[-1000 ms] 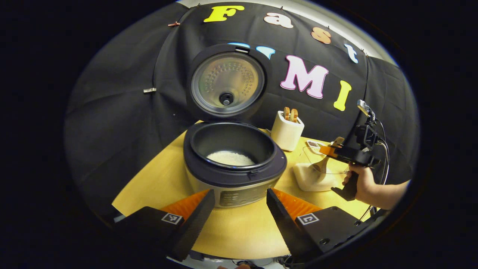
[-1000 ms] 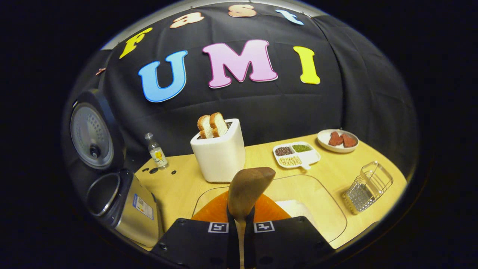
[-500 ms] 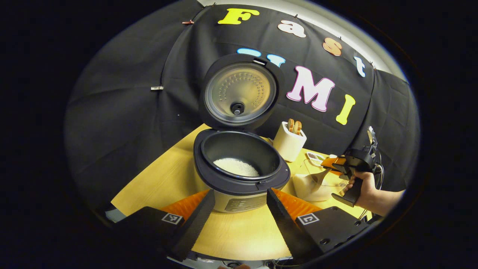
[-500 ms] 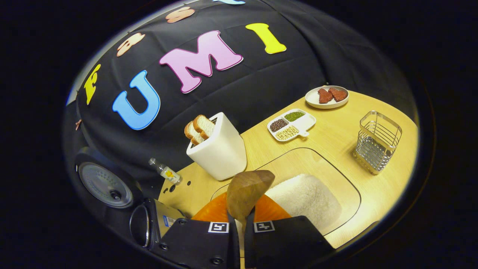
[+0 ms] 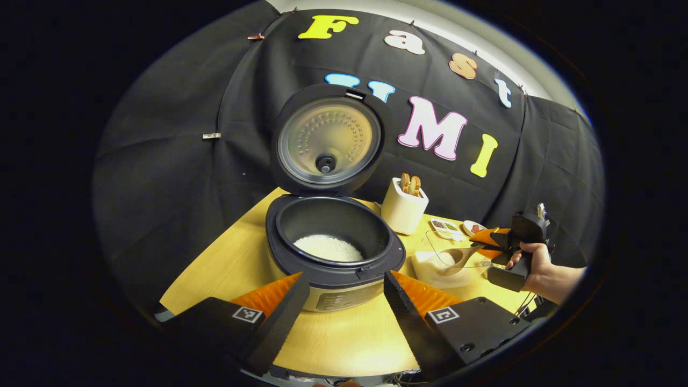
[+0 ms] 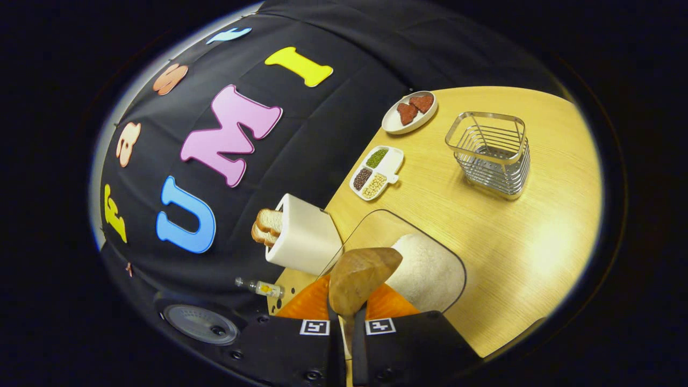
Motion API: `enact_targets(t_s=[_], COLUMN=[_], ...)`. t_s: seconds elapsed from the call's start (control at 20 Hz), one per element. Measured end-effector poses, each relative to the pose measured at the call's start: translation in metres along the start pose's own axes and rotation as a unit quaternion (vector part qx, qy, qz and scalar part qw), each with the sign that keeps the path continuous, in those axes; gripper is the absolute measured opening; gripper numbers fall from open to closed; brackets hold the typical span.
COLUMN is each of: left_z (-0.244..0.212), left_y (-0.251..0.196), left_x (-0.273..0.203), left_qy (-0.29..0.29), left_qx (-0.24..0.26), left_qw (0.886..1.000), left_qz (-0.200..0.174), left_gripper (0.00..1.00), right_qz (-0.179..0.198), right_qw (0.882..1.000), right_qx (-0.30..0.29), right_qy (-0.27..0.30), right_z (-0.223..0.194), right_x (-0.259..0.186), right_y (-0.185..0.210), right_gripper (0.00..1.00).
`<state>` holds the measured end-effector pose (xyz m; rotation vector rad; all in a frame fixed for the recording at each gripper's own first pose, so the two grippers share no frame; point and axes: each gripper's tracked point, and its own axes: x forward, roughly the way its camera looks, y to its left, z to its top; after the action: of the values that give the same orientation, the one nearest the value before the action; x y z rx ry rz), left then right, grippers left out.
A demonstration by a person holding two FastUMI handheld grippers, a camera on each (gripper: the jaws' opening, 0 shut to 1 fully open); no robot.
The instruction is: Close the left gripper, press the button to open the rice cooker; take a wooden spoon from the chopstick holder with the right hand, scoop a spoonful of rice and pour it into the rice cooker, then put the wooden spoon back into the chopstick holder.
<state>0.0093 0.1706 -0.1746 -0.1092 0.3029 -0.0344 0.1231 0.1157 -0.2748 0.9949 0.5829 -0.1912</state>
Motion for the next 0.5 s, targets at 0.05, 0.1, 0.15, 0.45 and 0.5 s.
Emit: enact_targets(t_s=[0.05, 0.1, 0.15, 0.45, 0.5], left_z=[0.001, 0.0, 0.0, 0.01, 0.01], left_y=[-0.002, -0.005, -0.007, -0.014, -0.013], left_x=[-0.001, -0.003, -0.005, -0.013, -0.013], left_qy=[-0.001, -0.001, -0.001, -0.022, -0.021], left_qx=[0.0, 0.0, 0.0, -0.007, -0.007], left_qw=[1.0, 1.0, 1.0, 1.0, 1.0], left_qz=[0.001, 0.001, 0.001, 0.005, 0.006], left_gripper=[0.96, 0.96, 0.96, 0.96, 0.96], right_qz=[-0.008, -0.013, -0.013, -0.008, -0.006], right_qw=[1.0, 1.0, 1.0, 0.998, 0.998], right_qx=[0.01, 0.018, 0.024, 0.055, 0.068], right_qy=[-0.002, -0.006, -0.011, -0.014, -0.014], right_z=[0.006, 0.013, 0.02, 0.046, 0.051], right_x=[-0.003, -0.004, -0.005, -0.022, -0.025], right_y=[-0.002, -0.003, -0.003, 0.006, 0.009], right_gripper=[0.1, 0.1, 0.1, 0.1, 0.1])
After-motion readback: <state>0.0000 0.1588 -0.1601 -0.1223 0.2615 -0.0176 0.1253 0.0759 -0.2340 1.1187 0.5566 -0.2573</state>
